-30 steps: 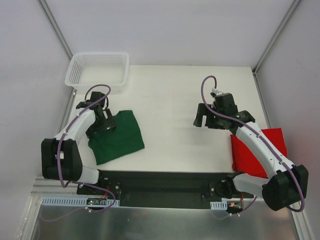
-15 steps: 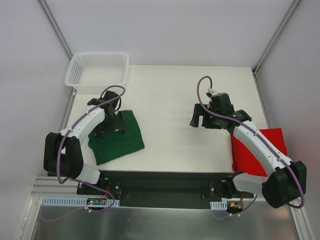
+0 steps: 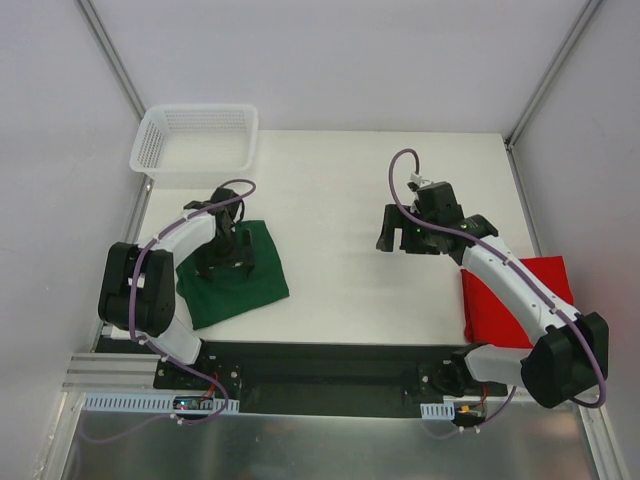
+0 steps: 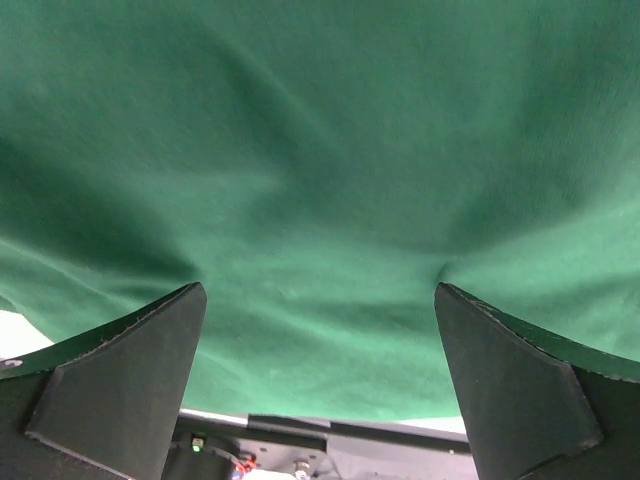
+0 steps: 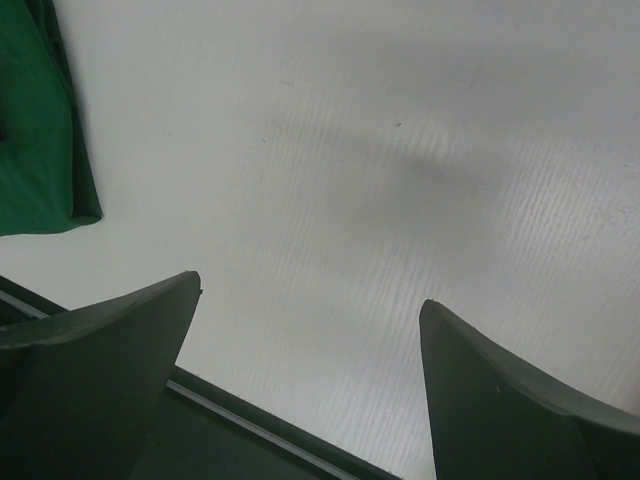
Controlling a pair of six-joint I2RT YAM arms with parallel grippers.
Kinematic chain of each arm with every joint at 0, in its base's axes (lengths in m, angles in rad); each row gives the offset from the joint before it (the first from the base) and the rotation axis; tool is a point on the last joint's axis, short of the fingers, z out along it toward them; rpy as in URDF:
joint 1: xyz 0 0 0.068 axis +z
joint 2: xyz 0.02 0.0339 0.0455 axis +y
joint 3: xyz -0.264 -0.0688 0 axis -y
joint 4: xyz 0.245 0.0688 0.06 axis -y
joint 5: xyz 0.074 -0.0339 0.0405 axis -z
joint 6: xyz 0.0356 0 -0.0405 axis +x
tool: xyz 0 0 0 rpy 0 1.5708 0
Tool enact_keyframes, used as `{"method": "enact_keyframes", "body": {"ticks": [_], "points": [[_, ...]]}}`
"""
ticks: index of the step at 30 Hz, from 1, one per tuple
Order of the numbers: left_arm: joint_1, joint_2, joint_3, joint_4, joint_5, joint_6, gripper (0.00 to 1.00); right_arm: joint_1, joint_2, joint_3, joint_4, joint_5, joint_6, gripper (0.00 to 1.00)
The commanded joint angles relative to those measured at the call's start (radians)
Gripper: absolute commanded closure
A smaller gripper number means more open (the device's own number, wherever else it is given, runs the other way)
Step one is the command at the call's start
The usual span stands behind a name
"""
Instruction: Fold and stack the t-shirts
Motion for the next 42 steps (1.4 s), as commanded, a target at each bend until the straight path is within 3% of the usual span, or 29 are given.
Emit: {"method": "enact_keyframes", "body": {"ticks": [1, 15, 24, 30, 36, 42], "points": [[0.029, 0.004, 0.001, 0.034, 0.007, 0.052, 0.01, 0.008, 0.004, 0.037, 0.028, -0.013, -0.003, 0.04], [0.200, 0.027, 0.038, 0.057, 0.014, 0.057, 0.01, 0.017, 0.039, 0.040, 0.046, -0.042, -0.003, 0.04], [0.371, 0.027, 0.065, 0.046, -0.051, 0.092, 0.01, 0.019, 0.046, 0.044, 0.041, -0.057, -0.011, 0.04], [0.394, 0.029, 0.096, 0.032, -0.055, 0.097, 0.01, 0.021, 0.044, 0.038, 0.025, -0.048, -0.024, 0.04], [0.350, -0.129, 0.084, 0.023, 0.010, 0.085, 0.01, 0.022, -0.002, 0.024, 0.000, 0.071, -0.040, 0.04], [0.041, -0.315, 0.089, -0.019, 0.001, 0.019, 0.01, 0.019, -0.089, 0.060, -0.159, 0.312, -0.061, 0.04]]}}
